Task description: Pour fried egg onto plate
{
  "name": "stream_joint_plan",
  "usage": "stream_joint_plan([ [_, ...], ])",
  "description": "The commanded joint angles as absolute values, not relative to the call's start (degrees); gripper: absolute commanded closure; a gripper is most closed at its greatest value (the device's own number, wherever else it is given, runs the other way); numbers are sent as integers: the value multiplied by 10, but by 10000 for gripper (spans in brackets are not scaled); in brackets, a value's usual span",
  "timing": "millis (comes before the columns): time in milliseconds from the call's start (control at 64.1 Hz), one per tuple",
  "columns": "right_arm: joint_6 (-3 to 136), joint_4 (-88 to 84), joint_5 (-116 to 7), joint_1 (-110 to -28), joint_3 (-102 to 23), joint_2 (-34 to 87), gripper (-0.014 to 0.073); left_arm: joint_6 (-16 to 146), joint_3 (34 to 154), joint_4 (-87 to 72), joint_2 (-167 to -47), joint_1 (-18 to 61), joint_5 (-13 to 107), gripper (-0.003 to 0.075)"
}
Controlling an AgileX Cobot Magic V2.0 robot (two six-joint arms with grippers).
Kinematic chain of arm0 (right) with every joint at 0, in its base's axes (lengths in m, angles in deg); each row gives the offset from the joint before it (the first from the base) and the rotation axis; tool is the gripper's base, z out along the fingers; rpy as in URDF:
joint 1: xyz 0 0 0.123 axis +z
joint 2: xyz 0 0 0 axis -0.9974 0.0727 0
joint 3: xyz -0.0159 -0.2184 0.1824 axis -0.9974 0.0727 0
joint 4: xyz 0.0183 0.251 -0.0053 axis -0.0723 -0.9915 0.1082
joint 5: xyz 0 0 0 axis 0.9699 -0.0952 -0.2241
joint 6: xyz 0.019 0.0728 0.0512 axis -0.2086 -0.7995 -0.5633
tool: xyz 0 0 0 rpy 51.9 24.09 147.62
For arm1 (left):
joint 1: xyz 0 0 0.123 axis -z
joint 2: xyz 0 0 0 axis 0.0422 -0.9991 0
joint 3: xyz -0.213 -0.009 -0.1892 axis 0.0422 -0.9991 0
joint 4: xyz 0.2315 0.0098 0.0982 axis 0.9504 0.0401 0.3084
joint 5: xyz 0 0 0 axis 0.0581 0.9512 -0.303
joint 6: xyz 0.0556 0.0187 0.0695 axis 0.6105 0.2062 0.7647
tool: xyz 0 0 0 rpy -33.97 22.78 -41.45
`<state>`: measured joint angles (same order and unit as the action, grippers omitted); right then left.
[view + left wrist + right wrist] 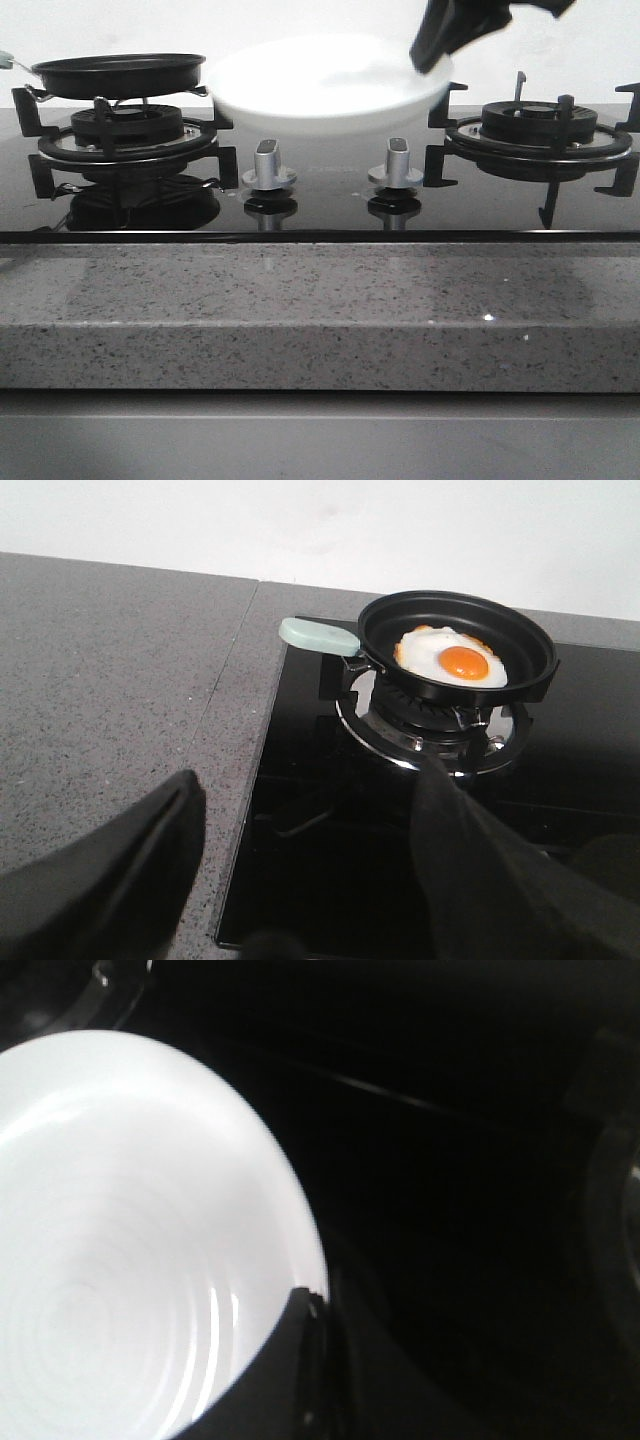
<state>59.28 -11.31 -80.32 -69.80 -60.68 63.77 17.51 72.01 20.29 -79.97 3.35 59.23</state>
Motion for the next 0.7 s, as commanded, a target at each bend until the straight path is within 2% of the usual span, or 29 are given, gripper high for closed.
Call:
stream_joint_plan([
  [0,599,-133,-750,-683,-573,580,662,174,736,204,-805,37,540,281],
  [421,599,-133,-747,-673,-533,574,662,174,736,205,-805,37,543,276],
  [468,599,-133,-747,-673,-533,574,662,175,738,210,-805,37,545,254],
  [593,599,-133,-747,-673,-533,575,662,175,757,213,-808,37,573,137],
  [686,599,-133,-747,-673,-533,575,662,175,783,213,-824,37,615,122],
])
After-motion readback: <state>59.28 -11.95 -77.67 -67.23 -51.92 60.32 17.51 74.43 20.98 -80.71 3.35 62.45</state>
